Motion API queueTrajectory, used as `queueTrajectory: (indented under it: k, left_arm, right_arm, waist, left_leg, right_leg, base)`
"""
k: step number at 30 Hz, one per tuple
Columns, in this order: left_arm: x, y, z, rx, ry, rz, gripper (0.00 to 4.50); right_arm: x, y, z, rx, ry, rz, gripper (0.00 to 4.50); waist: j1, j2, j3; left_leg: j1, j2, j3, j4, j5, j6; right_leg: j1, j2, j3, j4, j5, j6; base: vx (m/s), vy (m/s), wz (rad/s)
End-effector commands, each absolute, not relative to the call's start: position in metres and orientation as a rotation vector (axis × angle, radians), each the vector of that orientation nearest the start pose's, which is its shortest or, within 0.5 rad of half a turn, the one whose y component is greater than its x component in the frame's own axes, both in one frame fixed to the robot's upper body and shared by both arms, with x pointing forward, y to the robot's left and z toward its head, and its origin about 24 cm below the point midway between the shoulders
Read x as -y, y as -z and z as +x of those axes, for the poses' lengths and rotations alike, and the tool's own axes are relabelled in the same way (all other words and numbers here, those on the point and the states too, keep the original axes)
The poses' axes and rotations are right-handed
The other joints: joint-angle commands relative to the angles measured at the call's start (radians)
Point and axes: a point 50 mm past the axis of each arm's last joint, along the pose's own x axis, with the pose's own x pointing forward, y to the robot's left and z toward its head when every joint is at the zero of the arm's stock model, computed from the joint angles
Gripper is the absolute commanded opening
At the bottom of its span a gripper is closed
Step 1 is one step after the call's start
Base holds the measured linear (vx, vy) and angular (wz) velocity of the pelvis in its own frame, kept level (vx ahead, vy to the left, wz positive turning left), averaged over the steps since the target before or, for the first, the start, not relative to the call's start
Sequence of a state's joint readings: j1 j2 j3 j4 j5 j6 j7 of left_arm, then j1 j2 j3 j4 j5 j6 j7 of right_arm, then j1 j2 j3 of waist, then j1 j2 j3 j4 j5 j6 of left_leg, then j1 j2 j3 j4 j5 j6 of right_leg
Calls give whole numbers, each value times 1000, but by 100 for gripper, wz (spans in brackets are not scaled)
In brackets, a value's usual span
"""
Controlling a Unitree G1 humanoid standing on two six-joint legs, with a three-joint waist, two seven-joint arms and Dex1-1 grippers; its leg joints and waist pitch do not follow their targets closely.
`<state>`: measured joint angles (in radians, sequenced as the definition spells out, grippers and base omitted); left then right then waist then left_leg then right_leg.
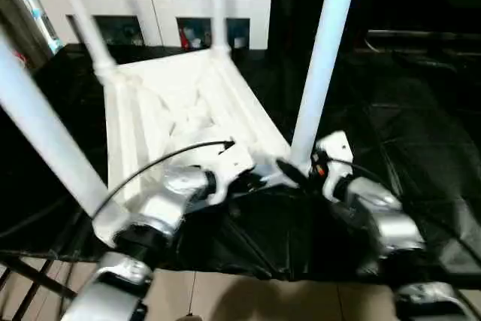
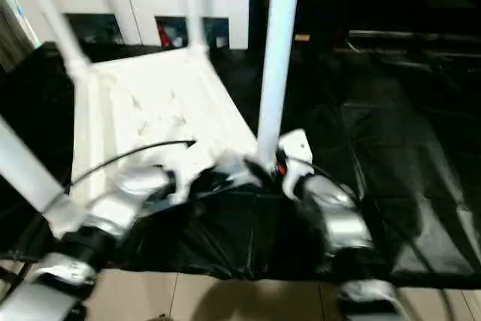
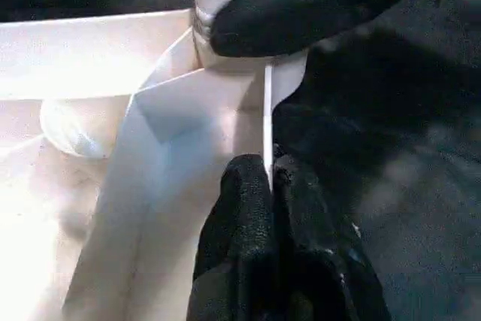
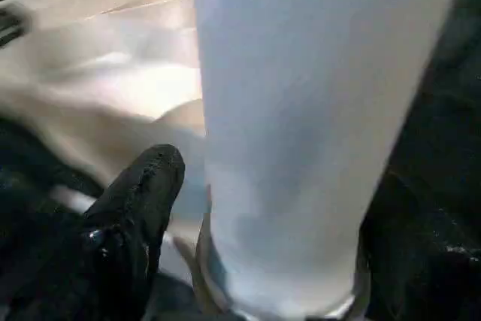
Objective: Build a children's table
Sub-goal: Rotate leg to tighten
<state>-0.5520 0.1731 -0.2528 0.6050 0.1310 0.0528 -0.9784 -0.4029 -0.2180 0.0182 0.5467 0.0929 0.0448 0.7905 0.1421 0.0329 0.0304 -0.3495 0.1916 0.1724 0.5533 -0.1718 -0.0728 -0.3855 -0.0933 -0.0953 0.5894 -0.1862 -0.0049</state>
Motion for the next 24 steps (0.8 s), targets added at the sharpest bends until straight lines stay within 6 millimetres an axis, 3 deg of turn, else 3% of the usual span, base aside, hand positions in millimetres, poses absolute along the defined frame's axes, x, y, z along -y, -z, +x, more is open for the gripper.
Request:
queueTrajectory:
  k: [1, 7, 9, 17, 24]
  left_arm:
    - [-61, -47, 306, -244, 1350, 384, 0]
    - [-74, -48, 307, -256, 1402, 396, 0]
    - [-81, -50, 306, -267, 1444, 383, 0]
    - [-91, -53, 305, -291, 1528, 390, 0]
    - [-98, -54, 307, -309, 1555, 404, 0]
  right_arm:
    - [111, -17, 291, -298, -1087, -37, 365]
    - [123, -23, 282, -318, -1247, -70, 365]
    - [129, -27, 275, -349, -1364, -73, 365]
    - [136, -29, 265, -392, -1509, -147, 365]
    - [139, -29, 260, -423, -1568, -154, 313]
  waist:
    - [3, -13, -43]
    - [13, -16, -45]
    - [16, -20, -45]
    - [30, -22, -45]
    - [33, -23, -44]
  left_leg:
    - [-3, 43, -10, -64, -270, 59]
    - [-6, 45, -9, -61, -247, 72]
    - [-4, 44, -8, -59, -242, 76]
    - [-3, 47, -8, -59, -236, 69]
    - [-2, 47, -9, -59, -232, 69]
  right_leg:
    - [39, -68, 53, -85, -331, -151]
    - [42, -67, 52, -75, -268, -176]
    - [44, -68, 51, -77, -279, -177]
    - [40, -71, 53, -76, -296, -177]
    - [41, -71, 52, -74, -289, -182]
  base:
    - [0, 0, 0]
    - [0, 0, 0]
    - [0, 0, 0]
    - [0, 0, 0]
    - [0, 0, 0]
